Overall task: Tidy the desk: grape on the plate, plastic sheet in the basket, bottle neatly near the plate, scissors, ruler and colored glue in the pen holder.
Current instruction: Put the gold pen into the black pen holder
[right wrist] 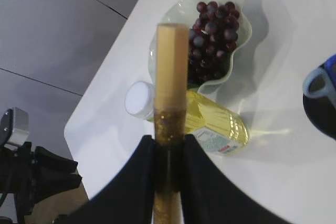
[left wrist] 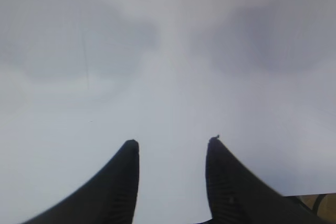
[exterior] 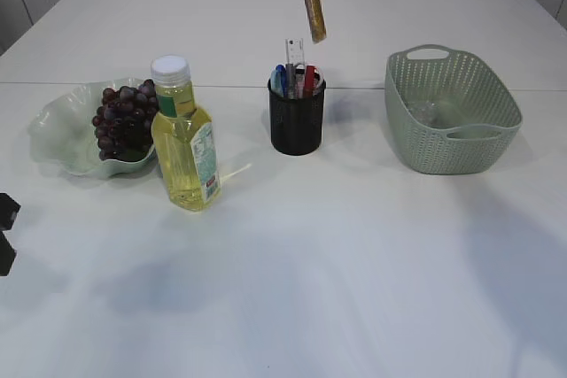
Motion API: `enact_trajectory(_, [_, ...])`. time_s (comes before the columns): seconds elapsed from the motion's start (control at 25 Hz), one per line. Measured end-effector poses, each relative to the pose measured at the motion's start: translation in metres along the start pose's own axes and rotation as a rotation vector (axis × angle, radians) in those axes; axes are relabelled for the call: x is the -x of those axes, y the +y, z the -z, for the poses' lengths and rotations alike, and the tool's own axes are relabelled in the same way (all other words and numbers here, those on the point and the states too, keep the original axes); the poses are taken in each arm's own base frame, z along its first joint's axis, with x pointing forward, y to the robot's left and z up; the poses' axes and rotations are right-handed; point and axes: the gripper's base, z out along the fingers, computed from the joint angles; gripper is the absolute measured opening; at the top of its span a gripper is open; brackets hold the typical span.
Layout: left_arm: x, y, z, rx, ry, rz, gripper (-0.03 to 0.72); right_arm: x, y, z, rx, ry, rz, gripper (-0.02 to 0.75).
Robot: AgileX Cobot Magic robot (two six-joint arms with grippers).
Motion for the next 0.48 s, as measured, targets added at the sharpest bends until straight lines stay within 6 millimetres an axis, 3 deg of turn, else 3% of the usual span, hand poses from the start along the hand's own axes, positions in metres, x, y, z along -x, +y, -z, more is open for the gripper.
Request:
enact_trajectory(0.24, [0.0,0.0,0.0,-0.001,0.0,0.001,0.309,0.003,-0.038,-0.006,0.118,-0.099,0.057,0.129])
enact_trajectory(0.48, [0.0,0.0,0.0,-0.003,0.002,0.002,0.309,0.002,-0.06,-0.024,0.142,-0.161,0.19,0.129])
